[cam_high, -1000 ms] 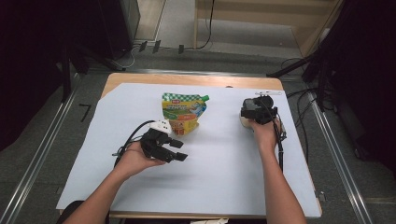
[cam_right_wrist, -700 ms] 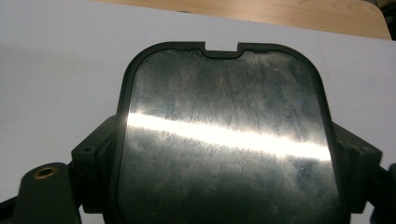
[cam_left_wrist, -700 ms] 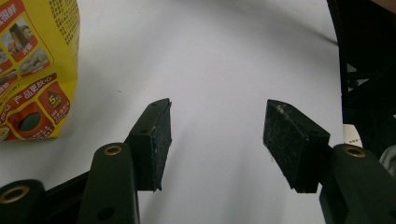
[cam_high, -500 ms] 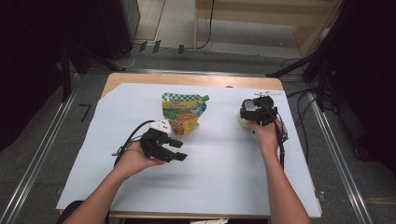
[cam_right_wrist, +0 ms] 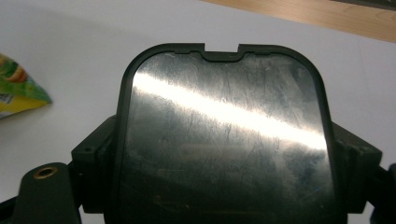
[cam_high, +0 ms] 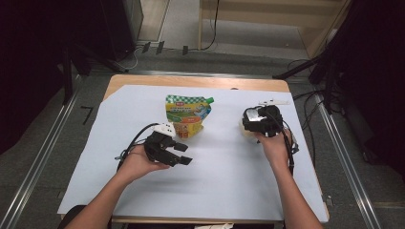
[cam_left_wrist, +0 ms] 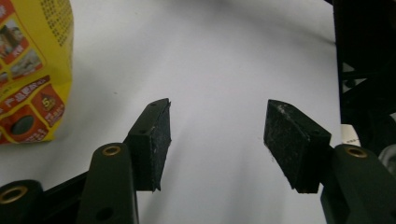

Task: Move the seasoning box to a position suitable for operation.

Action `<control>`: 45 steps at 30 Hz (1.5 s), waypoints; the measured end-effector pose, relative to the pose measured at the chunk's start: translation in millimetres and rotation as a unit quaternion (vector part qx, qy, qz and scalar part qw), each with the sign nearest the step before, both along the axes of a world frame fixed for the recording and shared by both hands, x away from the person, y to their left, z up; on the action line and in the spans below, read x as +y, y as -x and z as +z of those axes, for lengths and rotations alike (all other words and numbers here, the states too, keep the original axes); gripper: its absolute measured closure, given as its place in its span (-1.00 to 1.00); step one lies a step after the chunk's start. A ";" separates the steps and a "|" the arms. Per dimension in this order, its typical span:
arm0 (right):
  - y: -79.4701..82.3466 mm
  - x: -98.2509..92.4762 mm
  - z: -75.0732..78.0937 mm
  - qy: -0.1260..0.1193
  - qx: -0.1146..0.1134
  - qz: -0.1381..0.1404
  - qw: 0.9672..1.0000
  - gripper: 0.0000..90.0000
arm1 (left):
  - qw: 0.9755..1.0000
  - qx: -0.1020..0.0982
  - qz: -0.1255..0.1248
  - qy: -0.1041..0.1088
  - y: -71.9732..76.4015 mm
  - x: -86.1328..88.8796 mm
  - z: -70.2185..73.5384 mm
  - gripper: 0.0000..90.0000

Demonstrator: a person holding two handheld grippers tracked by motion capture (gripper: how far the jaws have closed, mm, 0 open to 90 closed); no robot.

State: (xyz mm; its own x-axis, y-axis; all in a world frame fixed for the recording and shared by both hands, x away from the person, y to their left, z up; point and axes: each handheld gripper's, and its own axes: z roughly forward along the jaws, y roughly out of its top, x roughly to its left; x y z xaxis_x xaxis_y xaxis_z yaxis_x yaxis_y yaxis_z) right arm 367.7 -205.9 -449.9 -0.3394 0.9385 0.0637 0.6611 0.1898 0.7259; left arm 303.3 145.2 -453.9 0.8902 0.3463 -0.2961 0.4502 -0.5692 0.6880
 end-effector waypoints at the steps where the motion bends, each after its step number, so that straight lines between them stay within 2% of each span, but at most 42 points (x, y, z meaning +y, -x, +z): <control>1: 0.0 0.0 0.0 0.000 0.000 0.000 1.000 -0.62 | 1.000 0.000 0.000 0.000 0.0 0.0 0.0 -0.05; 6: 16.2 6.3 5.6 -0.006 -0.002 0.030 1.000 -0.62 | 1.000 0.005 -0.003 0.001 0.0 -1.2 -0.8 -0.04; 16: 41.4 20.1 7.6 -0.022 -0.004 0.068 0.997 -0.62 | 1.000 0.010 -0.002 0.001 -0.6 -1.6 -1.5 -0.05; 20: 47.8 24.3 6.0 -0.024 -0.002 0.077 0.997 -0.62 | 1.000 0.005 0.005 -0.007 -0.1 -2.0 -1.1 -0.09; 26: 55.1 28.0 3.8 -0.026 -0.001 0.088 0.996 -0.62 | 1.000 0.016 0.004 0.002 -1.7 -0.6 -1.3 -0.05; 32: 63.3 33.7 0.7 -0.019 0.000 0.107 0.994 -0.62 | 1.000 0.011 0.003 -0.003 -1.0 -0.3 -0.6 -0.07; 38: 72.6 50.4 -4.8 -0.010 0.010 0.140 0.990 -0.62 | 1.000 0.007 0.003 -0.005 -1.0 0.0 -0.5 -0.07; 43: 77.4 62.1 -5.6 -0.014 0.014 0.158 0.987 -0.62 | 1.000 0.006 0.004 -0.004 -1.1 0.6 -0.4 -0.07; 45: 81.0 70.2 -6.4 -0.015 0.014 0.172 0.985 -0.62 | 1.000 0.005 0.001 -0.004 -0.8 0.9 0.0 -0.06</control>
